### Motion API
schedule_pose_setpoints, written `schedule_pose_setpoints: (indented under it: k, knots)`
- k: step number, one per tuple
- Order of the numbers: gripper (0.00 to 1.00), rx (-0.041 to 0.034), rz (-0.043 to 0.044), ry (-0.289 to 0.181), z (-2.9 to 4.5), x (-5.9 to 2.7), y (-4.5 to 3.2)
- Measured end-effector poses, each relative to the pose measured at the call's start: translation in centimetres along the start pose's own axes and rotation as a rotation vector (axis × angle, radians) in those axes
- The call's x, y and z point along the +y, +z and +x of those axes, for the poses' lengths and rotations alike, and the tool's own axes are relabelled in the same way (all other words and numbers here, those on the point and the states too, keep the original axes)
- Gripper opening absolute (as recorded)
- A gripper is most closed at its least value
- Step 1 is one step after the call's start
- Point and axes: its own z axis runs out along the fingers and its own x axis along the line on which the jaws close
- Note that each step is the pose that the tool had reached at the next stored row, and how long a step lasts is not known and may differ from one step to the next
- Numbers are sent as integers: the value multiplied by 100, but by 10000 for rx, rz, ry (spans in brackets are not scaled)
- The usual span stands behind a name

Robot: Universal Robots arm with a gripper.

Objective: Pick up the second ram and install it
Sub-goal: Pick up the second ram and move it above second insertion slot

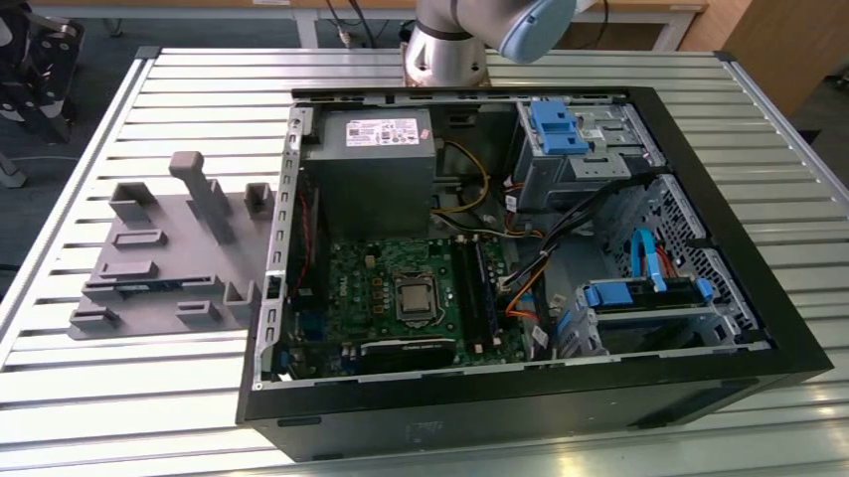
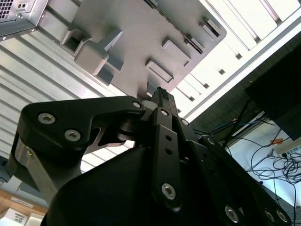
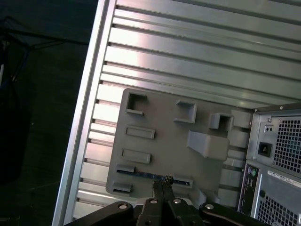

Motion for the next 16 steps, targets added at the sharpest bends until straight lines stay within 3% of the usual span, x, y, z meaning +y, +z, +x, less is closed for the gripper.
schedule_pose_setpoints:
  k: [16]
  knots:
    - [11, 16, -2, -352, 0, 0, 0]
